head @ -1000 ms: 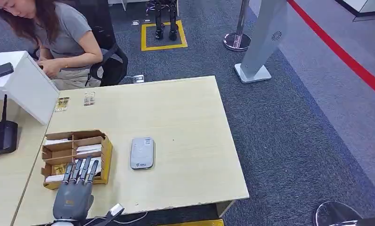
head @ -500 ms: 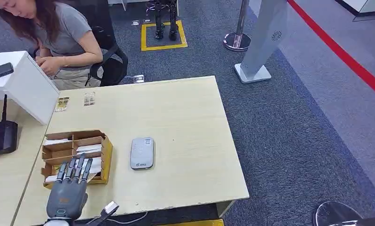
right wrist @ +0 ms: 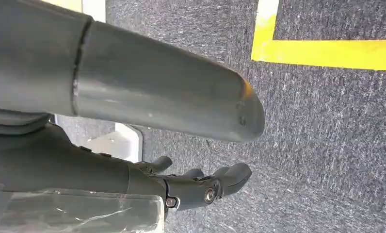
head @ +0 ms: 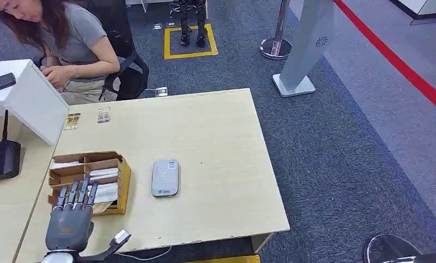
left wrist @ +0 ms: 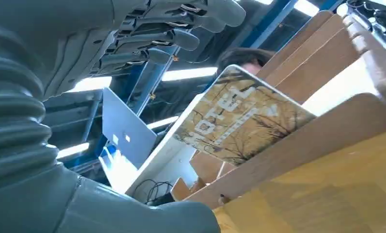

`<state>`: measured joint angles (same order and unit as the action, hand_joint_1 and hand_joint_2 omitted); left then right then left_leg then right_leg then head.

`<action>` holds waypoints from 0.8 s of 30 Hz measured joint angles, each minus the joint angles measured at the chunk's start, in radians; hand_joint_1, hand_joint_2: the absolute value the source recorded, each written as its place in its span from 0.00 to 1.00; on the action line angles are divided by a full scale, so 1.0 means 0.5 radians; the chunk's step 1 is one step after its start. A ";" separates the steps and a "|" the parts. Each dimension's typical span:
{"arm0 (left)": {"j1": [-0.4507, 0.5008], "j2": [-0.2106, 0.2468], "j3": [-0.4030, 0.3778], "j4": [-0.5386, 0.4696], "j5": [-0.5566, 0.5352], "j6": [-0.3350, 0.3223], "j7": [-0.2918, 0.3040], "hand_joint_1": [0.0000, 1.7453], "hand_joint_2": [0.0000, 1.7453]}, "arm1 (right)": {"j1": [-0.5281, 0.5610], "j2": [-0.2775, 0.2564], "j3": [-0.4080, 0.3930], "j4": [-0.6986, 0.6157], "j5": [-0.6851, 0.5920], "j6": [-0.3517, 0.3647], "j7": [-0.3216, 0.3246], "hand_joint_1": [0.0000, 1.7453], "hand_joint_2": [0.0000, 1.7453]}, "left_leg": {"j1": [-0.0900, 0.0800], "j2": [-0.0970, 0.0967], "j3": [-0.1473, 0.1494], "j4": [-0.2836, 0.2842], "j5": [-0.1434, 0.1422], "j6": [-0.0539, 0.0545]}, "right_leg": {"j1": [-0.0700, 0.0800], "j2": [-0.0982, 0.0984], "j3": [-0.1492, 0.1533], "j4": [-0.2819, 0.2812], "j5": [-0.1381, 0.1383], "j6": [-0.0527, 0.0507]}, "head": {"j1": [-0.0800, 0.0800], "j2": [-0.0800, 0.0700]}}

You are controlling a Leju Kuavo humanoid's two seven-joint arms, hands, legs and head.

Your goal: Pass the card to the sensor for recognition and then transmit it.

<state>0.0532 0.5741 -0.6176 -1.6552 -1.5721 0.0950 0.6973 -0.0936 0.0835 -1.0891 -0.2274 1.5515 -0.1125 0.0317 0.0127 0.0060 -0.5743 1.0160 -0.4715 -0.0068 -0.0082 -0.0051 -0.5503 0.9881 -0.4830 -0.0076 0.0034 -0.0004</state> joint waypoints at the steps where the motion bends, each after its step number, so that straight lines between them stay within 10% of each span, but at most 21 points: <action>1: 0.000 0.000 0.007 0.000 0.000 0.001 0.000 0.00 1.00 | 0.000 0.000 0.000 0.000 0.002 0.000 0.000 0.00 0.00 | 0.000 0.000 0.000 0.000 0.000 0.000 | 0.000 0.000 0.000 0.000 0.000 0.000 | 0.000 0.000; 24: -0.060 -0.001 0.022 0.023 0.000 0.007 0.000 0.00 1.00 | -0.001 0.000 0.000 0.000 0.022 0.000 -0.005 0.00 0.00 | 0.000 0.000 0.000 0.000 0.000 0.000 | 0.000 0.000 0.000 0.000 0.000 0.000 | 0.000 0.000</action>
<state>0.0230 0.5737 -0.6065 -1.6438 -1.5721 0.0984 0.6973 -0.0939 0.0835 -1.0891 -0.2274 1.5625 -0.1125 0.0290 0.0127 0.0061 -0.5743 1.0160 -0.4715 -0.0068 -0.0082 -0.0050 -0.5504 0.9880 -0.4830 -0.0076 0.0034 -0.0004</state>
